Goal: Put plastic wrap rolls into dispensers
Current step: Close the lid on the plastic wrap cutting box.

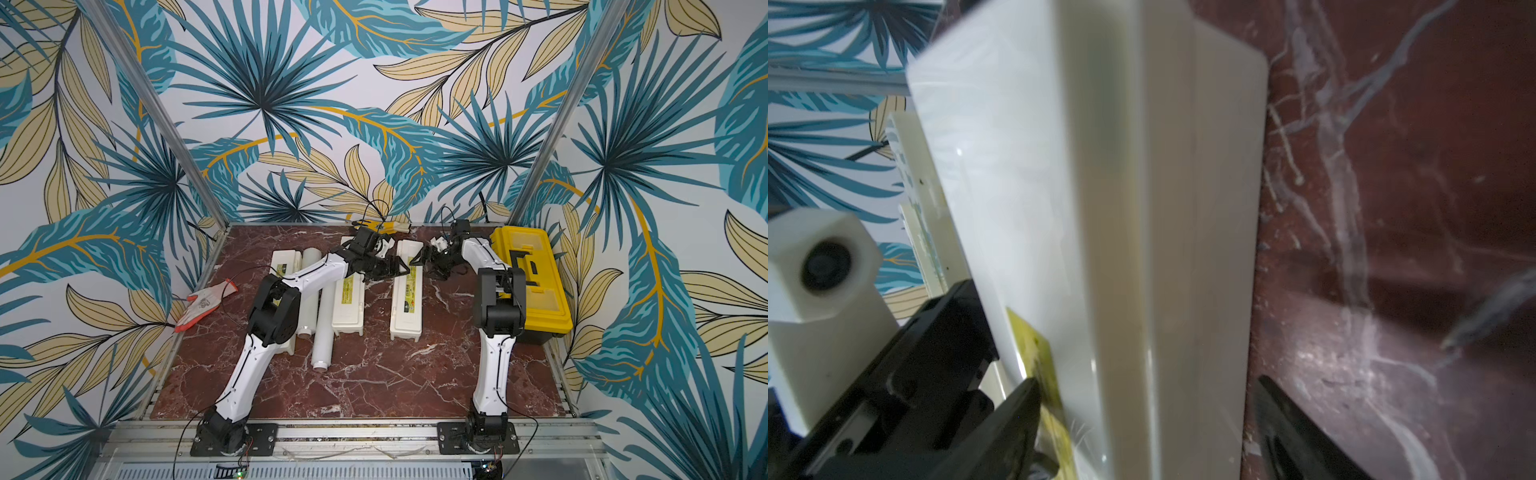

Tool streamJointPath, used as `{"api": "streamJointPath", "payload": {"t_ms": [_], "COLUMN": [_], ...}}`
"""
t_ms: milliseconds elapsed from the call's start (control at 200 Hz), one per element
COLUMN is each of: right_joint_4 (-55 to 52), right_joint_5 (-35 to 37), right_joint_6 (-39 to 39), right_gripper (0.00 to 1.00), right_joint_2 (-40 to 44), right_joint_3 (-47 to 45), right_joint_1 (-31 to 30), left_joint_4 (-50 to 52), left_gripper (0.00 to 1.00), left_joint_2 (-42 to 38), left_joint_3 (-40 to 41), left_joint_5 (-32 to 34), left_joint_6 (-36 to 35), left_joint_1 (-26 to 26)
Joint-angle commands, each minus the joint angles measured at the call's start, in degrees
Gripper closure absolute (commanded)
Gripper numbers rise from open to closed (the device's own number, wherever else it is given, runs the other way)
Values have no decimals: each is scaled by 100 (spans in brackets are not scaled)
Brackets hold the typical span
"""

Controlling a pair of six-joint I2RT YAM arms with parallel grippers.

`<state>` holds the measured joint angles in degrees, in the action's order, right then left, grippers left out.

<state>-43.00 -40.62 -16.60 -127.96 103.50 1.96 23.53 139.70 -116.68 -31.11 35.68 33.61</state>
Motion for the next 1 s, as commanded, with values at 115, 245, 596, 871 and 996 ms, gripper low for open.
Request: {"api": "streamJointPath", "payload": {"t_ms": [115, 245, 596, 871, 996], "right_joint_4": [-1146, -1602, -3052, -3140, -3053], "right_joint_5": [556, 957, 1072, 1198, 1140], "right_joint_6": [-172, 157, 1004, 1149, 1160], "right_gripper": [31, 38, 44, 38, 27], "right_joint_2": [-1346, -1469, -2213, -2194, -2146], "right_joint_3": [1503, 1738, 3198, 3211, 3210], "right_joint_1": [47, -85, -371, -380, -411], "left_joint_4": [1327, 1325, 1329, 1355, 1861], "left_gripper": [32, 30, 9, 19, 34], "left_joint_2": [465, 457, 1441, 2075, 2112], "left_joint_3": [728, 619, -1813, -2602, -2836], "left_joint_5": [807, 823, 1138, 1176, 1476], "left_joint_6": [-19, -49, 158, 573, 694], "left_joint_1": [136, 129, -296, -415, -390]}}
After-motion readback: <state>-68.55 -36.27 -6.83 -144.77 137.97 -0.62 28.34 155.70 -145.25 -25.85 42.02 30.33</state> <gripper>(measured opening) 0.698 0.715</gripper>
